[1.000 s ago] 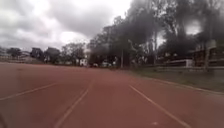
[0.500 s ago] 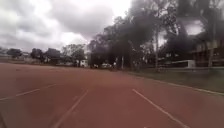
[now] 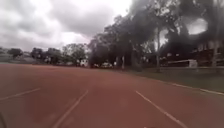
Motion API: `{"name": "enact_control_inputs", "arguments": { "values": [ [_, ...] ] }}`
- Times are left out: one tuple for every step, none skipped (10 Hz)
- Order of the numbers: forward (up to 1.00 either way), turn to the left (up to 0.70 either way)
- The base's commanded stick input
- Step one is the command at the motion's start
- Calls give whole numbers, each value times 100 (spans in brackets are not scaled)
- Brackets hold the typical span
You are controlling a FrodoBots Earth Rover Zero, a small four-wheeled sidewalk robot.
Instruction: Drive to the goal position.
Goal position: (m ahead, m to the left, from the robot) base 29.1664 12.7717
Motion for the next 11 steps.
{"name": "enact_control_inputs", "arguments": {
  "values": [
    [70, 0],
    [70, 0],
    [70, 0],
    [70, 0],
    [70, 0],
    [70, 0],
    [70, 0],
    [70, 0],
    [70, 0],
    [70, 0],
    [70, 0]
  ]
}}
